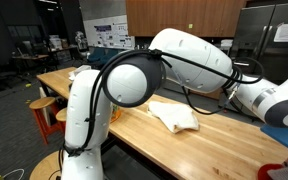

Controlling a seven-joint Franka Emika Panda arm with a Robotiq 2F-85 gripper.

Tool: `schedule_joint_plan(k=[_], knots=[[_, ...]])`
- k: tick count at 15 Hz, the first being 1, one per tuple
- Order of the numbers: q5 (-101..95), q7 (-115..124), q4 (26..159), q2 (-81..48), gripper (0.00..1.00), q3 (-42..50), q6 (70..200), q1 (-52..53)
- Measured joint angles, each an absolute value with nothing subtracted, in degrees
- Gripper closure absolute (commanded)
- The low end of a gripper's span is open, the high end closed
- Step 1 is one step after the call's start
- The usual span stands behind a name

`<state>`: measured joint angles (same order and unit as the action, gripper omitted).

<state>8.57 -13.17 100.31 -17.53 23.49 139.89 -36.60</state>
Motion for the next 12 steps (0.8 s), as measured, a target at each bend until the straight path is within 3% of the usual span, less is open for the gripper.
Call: schedule_joint_plan(k=[12], knots=[[2.5, -9.7, 102.7, -23.2, 0.99, 24.7, 140.7, -37.6]])
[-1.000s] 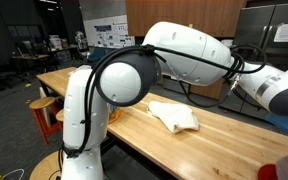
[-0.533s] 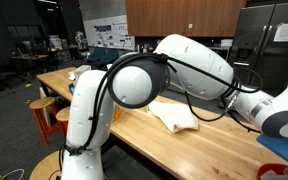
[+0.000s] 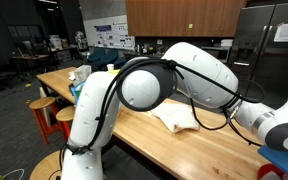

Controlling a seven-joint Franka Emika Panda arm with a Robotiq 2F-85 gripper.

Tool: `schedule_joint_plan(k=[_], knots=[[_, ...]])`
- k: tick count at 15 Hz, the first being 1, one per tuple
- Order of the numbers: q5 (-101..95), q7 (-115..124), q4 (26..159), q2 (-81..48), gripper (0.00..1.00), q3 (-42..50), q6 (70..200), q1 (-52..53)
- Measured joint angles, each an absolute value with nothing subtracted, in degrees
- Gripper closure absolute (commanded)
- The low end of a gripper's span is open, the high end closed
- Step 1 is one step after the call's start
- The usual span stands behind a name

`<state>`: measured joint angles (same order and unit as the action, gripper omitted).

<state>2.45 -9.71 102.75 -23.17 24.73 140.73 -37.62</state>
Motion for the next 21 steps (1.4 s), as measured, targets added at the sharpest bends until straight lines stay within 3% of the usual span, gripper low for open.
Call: schedule_joint_plan(k=[10, 21], knots=[[2.6, -4.6, 86.4, -32.2, 0.99, 23.7, 136.9, -45.4], [0.9, -6.7, 86.6, -32.5, 0.99, 17.5, 137.0, -40.2]])
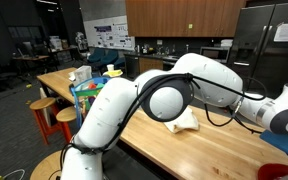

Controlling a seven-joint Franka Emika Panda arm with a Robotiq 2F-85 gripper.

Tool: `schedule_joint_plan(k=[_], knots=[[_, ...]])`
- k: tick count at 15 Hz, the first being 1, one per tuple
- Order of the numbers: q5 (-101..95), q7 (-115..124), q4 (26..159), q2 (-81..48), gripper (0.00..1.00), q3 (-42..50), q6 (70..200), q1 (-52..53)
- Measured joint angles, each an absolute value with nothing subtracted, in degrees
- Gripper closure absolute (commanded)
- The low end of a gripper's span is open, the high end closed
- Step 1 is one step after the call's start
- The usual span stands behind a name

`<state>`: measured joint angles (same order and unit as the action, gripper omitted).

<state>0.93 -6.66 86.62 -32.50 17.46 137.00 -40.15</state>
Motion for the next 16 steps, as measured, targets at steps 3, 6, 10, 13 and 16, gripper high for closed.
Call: schedule_joint_plan(k=[3, 6, 10, 13, 16], knots=[[-0.2, -8.7, 89.7, -31.4, 0.99, 17.5, 137.4, -38.9], [-1.3, -11.3, 96.2, -29.4, 0.99, 17.8, 138.4, -38.9], [-3.7, -12.3, 106.4, -26.6, 0.99, 19.7, 140.1, -38.9], [-4.6, -11.2, 109.5, -25.4, 0.99, 22.7, 140.6, -38.9], [-4.6, -9.7, 109.8, -25.3, 0.99, 24.6, 140.7, -39.3]])
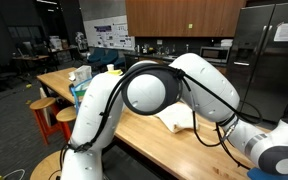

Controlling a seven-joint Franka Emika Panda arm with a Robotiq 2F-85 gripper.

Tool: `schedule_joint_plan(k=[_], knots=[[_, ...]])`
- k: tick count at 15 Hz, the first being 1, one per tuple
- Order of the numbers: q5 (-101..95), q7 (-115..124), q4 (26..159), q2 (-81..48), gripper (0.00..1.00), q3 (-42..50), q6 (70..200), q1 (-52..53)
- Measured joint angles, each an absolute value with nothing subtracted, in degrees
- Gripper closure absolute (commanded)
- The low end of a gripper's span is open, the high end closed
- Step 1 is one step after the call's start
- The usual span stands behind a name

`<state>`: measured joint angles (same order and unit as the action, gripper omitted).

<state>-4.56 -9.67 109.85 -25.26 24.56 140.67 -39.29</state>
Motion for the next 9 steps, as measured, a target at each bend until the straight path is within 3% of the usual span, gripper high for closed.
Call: schedule_joint_plan(k=[9], knots=[[-3.2, -6.4, 105.0, -24.7, 0.99, 24.0, 141.7, -39.3]])
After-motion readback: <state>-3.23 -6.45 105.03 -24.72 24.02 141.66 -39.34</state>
